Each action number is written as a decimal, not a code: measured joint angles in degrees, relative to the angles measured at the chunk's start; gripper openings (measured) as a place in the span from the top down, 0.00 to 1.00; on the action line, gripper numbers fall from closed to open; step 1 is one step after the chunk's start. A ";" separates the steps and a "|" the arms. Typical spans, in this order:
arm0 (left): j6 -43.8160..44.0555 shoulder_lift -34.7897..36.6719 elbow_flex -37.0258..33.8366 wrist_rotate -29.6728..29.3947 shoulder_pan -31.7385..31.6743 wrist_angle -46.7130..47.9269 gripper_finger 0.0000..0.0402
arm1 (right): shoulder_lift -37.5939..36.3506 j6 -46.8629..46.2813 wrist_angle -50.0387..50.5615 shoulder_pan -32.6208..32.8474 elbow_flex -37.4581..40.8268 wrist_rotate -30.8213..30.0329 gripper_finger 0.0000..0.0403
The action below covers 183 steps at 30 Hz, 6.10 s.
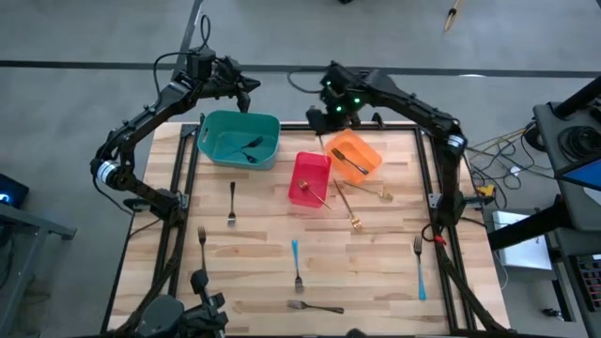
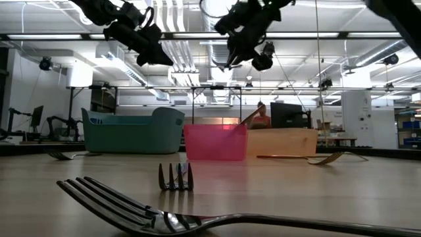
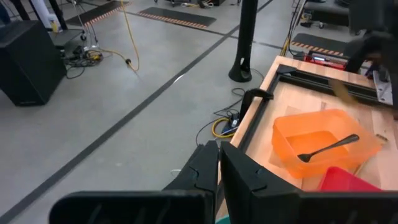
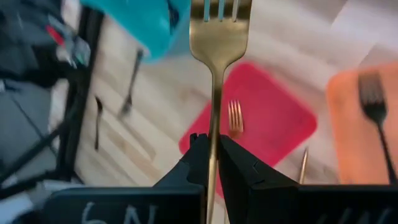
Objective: Sort silverware by color (type)
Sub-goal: Put the golden fork into the red bin, then put the black fork into the orange bin
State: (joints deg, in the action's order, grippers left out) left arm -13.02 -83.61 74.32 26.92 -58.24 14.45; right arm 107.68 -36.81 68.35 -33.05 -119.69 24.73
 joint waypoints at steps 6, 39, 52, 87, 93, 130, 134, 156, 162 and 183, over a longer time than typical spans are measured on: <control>0.02 0.00 0.00 0.00 0.00 0.06 1.00 | 5.25 1.61 6.84 2.59 -1.07 5.16 0.97; 4.57 3.31 0.00 0.02 0.00 4.55 1.00 | 16.21 -2.05 9.87 6.16 -0.91 6.75 0.97; 8.02 4.05 0.00 -0.97 0.00 2.84 1.00 | 16.26 -2.47 5.75 6.70 0.42 6.75 0.97; 1.59 4.55 6.64 -6.47 0.00 1.60 1.00 | 16.30 -2.87 6.81 6.81 1.17 6.71 0.91; 2.74 4.55 6.64 -6.51 0.00 1.73 1.00 | 16.28 -0.02 7.75 6.29 1.15 6.68 0.79; 14.36 5.54 6.54 -6.40 0.76 37.61 1.00 | 15.97 12.50 -1.27 -16.44 -15.04 6.58 0.79; 17.09 5.70 6.54 -6.39 1.40 46.15 1.00 | 15.97 13.95 -6.80 -18.97 -15.04 6.50 0.80; 46.84 10.57 0.66 -2.38 23.97 75.50 1.00 | 15.87 27.32 -23.85 -20.49 -15.02 4.54 0.81; 52.73 15.88 -11.13 2.19 29.03 75.55 1.00 | 15.91 28.90 -24.19 -20.49 -15.02 3.66 0.81; 72.58 48.06 -30.25 -10.07 35.26 75.07 1.00 | 16.08 27.52 -25.56 -20.16 -15.00 3.63 0.81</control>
State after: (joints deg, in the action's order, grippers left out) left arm 59.57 -35.55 44.07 16.85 -22.98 89.51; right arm 123.76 -9.29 42.79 -53.21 -134.69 28.36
